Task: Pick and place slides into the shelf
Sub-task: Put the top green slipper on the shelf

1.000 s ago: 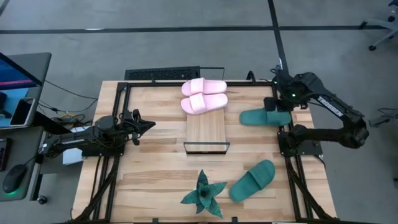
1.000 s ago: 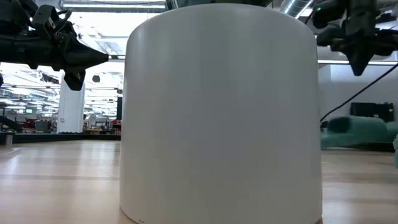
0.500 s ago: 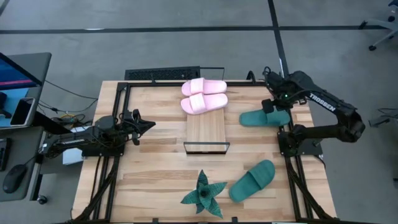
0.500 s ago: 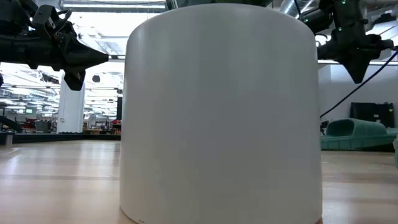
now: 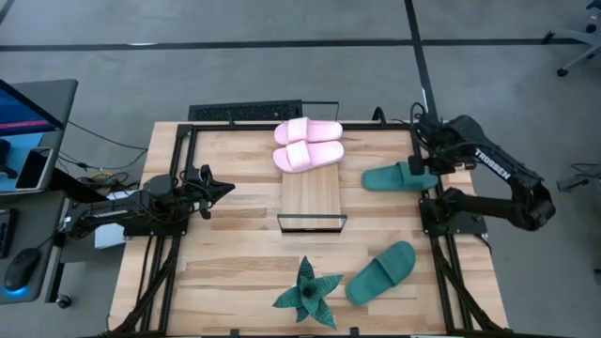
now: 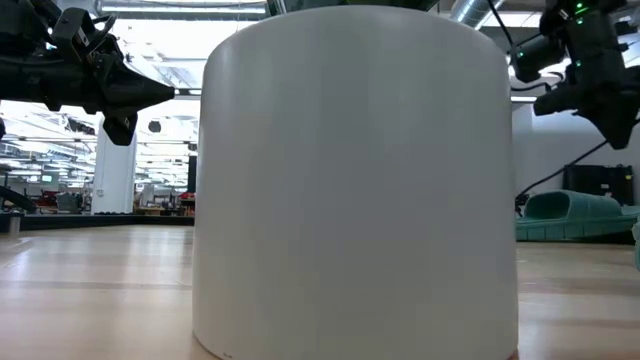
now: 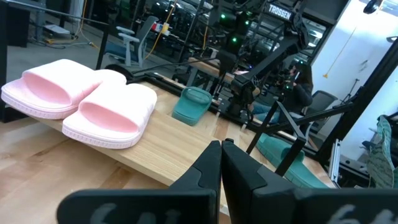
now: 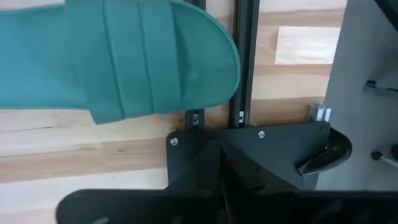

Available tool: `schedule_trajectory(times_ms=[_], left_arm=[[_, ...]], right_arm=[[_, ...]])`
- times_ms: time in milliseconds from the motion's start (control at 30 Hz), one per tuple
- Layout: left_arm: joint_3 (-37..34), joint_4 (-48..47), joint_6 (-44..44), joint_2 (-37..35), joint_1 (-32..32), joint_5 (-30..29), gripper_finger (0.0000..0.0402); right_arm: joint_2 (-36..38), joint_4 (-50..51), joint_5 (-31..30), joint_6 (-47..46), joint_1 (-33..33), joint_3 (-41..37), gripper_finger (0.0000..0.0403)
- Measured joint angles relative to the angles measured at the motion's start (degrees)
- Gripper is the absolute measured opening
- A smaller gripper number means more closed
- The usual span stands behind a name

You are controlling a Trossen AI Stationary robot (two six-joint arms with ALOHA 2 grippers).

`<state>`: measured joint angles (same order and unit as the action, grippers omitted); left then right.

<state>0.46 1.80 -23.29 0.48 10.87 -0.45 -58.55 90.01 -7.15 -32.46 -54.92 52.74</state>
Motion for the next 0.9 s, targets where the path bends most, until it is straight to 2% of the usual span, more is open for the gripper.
schedule_trajectory(times_ms=[100, 300, 500, 667, 900], left_arm=[[0.0, 0.0, 0.0, 0.0, 0.0, 0.0, 0.0000], [0.0, 0.0, 0.0, 0.0, 0.0, 0.0, 0.0000], [0.0, 0.0, 0.0, 0.0, 0.0, 0.0, 0.0000], [0.0, 0.0, 0.0, 0.0, 0.0, 0.0, 0.0000], [0.0, 0.0, 0.0, 0.0, 0.0, 0.0, 0.0000]], right_arm=[[0.2, -0.3, 2.0, 0.1, 0.1, -0.6, 0.0040], [0.1, -3.2, 3.6, 0.8, 0.1, -0.6, 0.0128], [-1.1, -7.4, 9.6, 1.3, 0.1, -0.5, 0.0199], [-3.7, -10.6, 11.8, -1.0, 0.6, -0.5, 0.0217], [-8.0, -10.1, 8.3, -5.1, 5.6, -0.5, 0.0204]])
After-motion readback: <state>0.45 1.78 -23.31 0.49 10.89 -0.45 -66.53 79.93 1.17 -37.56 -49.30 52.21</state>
